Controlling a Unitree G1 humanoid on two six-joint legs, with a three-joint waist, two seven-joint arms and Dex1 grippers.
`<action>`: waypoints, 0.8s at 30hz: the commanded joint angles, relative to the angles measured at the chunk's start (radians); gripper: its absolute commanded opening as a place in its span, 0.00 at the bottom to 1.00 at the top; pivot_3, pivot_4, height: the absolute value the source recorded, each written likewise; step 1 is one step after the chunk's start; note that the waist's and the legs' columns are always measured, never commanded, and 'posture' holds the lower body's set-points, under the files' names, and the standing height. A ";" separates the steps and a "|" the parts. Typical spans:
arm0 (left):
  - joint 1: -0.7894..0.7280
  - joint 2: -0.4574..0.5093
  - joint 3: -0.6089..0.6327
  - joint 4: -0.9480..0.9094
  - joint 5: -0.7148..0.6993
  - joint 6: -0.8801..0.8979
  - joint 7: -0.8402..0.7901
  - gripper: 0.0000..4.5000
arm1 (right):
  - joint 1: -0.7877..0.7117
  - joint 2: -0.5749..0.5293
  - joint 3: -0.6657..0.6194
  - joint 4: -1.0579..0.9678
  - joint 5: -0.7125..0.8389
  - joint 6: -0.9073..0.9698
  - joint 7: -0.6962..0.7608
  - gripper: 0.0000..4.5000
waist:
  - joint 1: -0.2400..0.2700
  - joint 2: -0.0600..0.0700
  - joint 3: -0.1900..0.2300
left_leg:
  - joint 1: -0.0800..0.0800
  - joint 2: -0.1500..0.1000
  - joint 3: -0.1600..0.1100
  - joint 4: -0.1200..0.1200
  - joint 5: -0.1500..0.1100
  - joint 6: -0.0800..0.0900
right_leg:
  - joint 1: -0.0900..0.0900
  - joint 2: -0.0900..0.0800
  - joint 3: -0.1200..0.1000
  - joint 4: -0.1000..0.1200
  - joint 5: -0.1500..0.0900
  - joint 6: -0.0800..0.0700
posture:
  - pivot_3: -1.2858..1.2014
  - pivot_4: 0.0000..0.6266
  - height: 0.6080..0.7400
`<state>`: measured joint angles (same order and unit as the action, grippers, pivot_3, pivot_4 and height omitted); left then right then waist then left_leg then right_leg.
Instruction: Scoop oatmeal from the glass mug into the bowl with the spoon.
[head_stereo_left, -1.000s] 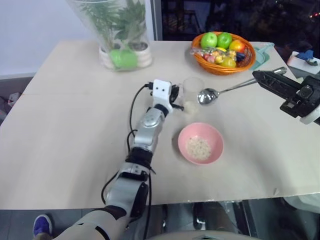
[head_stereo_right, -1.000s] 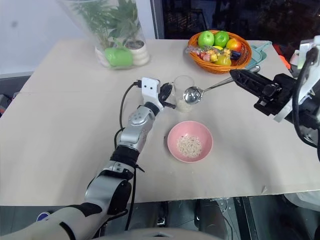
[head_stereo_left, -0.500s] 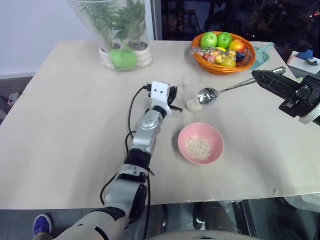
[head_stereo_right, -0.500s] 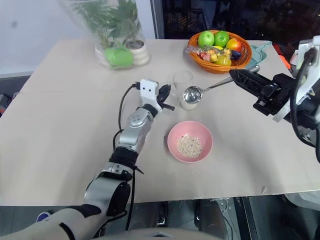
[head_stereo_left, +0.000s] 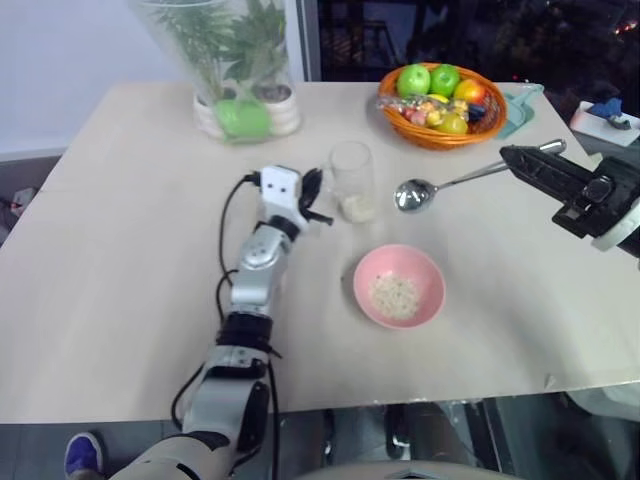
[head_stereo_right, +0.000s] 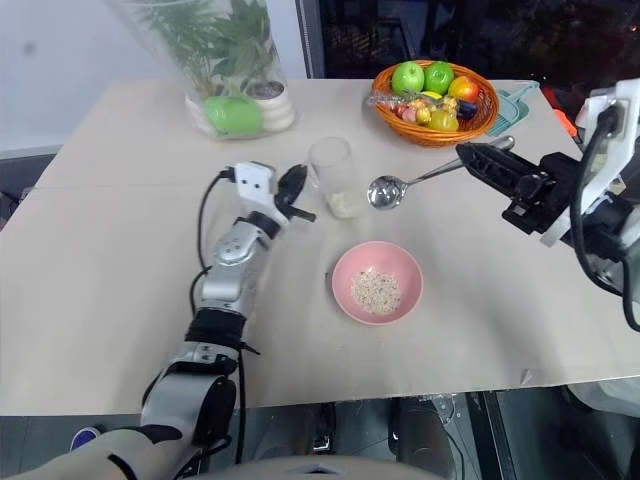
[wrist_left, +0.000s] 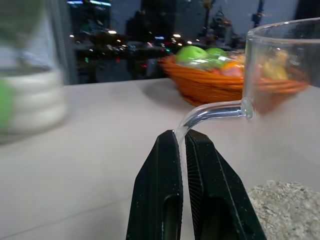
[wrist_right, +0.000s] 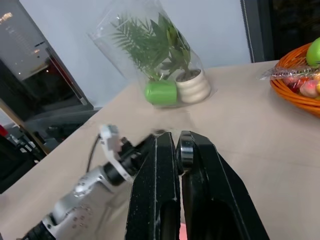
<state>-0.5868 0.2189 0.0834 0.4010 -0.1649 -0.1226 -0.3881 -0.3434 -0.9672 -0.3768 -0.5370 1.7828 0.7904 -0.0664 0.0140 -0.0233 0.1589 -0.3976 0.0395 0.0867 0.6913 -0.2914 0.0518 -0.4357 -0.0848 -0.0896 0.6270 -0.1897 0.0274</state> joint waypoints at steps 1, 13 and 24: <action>-0.014 0.067 0.017 -0.090 -0.028 -0.047 -0.085 0.05 | -0.096 0.017 0.042 0.013 -0.054 -0.032 0.016 0.00 | 0.000 0.000 0.000 | 0.000 0.000 0.000 0.000 0.000 0.000 | 0.000 0.000 0.000 0.000 0.000 0.000 | 0.52 0.24 1.00; 0.065 0.122 0.018 -0.234 -0.044 -0.003 -0.121 0.05 | -0.269 0.103 0.175 0.079 -0.155 0.011 0.104 0.00 | 0.003 0.000 0.000 | -0.003 0.000 0.000 0.005 -0.001 0.001 | 0.000 -0.001 -0.001 0.000 0.000 0.000 | 0.52 0.24 1.00; 0.290 0.081 0.011 -0.397 -0.045 0.034 -0.075 0.05 | -0.263 0.103 0.149 0.091 -0.166 0.029 0.126 0.00 | 0.002 0.000 0.000 | -0.002 0.001 0.000 0.006 -0.001 0.001 | 0.000 -0.001 -0.001 0.001 0.000 0.001 | 0.52 0.24 1.00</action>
<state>-0.2913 0.3041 0.0860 0.0663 -0.1978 -0.0746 -0.4730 -0.5980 -0.8575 -0.1766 -0.4339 1.6165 0.8257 0.0489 0.0160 -0.0231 0.1588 -0.4000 0.0411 0.0864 0.6978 -0.2924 0.0532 -0.4354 -0.0858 -0.0907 0.6288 -0.1893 0.0281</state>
